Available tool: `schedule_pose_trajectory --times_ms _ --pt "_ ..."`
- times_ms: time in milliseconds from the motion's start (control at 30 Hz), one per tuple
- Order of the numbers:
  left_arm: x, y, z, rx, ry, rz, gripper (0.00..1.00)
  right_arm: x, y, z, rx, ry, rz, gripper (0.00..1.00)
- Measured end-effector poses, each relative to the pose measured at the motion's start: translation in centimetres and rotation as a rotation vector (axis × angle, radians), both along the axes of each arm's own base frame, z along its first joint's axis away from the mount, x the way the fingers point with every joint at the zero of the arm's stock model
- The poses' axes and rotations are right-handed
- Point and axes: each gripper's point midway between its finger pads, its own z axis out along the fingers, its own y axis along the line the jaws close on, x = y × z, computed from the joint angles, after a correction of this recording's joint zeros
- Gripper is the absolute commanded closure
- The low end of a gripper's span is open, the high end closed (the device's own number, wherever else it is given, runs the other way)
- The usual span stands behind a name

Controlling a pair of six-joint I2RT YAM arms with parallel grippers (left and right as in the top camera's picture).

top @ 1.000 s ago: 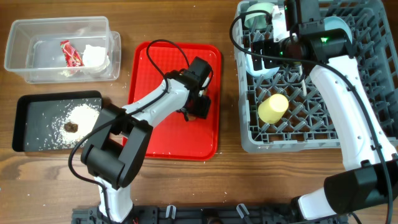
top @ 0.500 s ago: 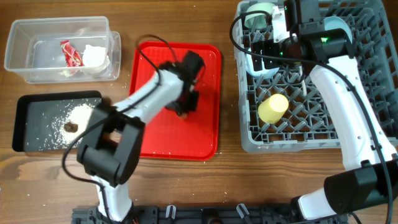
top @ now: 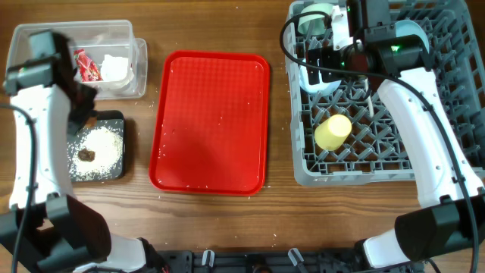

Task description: Sort waste into correct bins and load items into the dishwasher rack

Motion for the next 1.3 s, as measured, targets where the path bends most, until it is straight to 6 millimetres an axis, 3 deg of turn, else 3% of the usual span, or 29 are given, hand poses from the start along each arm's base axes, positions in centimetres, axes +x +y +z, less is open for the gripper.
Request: schedule_pose_trajectory --times_ms 133,267,400,467,567,667,800,900,1000,1067,1200,1300 --pt "-1.9 3.4 -4.6 -0.015 0.01 0.18 0.88 0.0 0.0 0.0 0.0 -0.001 0.0 0.0" --pt "-2.4 4.3 -9.3 -0.013 -0.02 0.237 0.81 0.0 0.0 0.0 0.0 -0.001 0.0 0.0" --pt "-3.1 4.0 -12.1 -0.01 -0.032 0.248 0.55 0.0 0.0 0.0 0.0 -0.001 0.0 0.0" --pt "-3.1 4.0 -12.4 -0.008 -0.041 0.252 0.48 0.0 0.0 0.0 0.0 -0.001 0.0 0.0" --pt "-2.7 4.2 -12.4 -0.003 -0.057 0.251 0.2 0.0 0.0 0.0 0.0 -0.001 0.0 0.0" --pt "-2.7 4.0 -12.4 -0.012 -0.052 0.237 0.02 0.0 0.0 0.0 0.0 -0.002 0.0 0.0" --pt "-2.5 3.4 -12.3 -0.041 -0.057 0.197 0.0 0.6 0.1 0.4 0.005 -0.027 0.0 0.0" --pt "-2.3 3.4 -11.0 -0.031 -0.093 0.191 0.0 0.7 0.1 0.9 0.01 -0.046 0.0 0.0" --pt "-2.1 3.5 -9.3 -0.015 -0.137 0.186 0.0 -0.1 0.0 4.1 0.026 -0.128 0.0 0.0" --pt "-2.1 3.5 -9.3 -0.016 -0.137 0.186 0.0 -1.0 -0.2 6.6 0.039 -0.19 0.0 0.0" --pt "-1.9 3.4 -9.3 -0.024 -0.146 0.187 0.0 -4.8 -1.0 12.9 0.068 -0.33 0.0 0.0" --pt "-1.9 3.4 -9.3 -0.025 -0.147 0.187 0.0 -6.8 -1.4 14.7 0.075 -0.366 0.0 0.0"
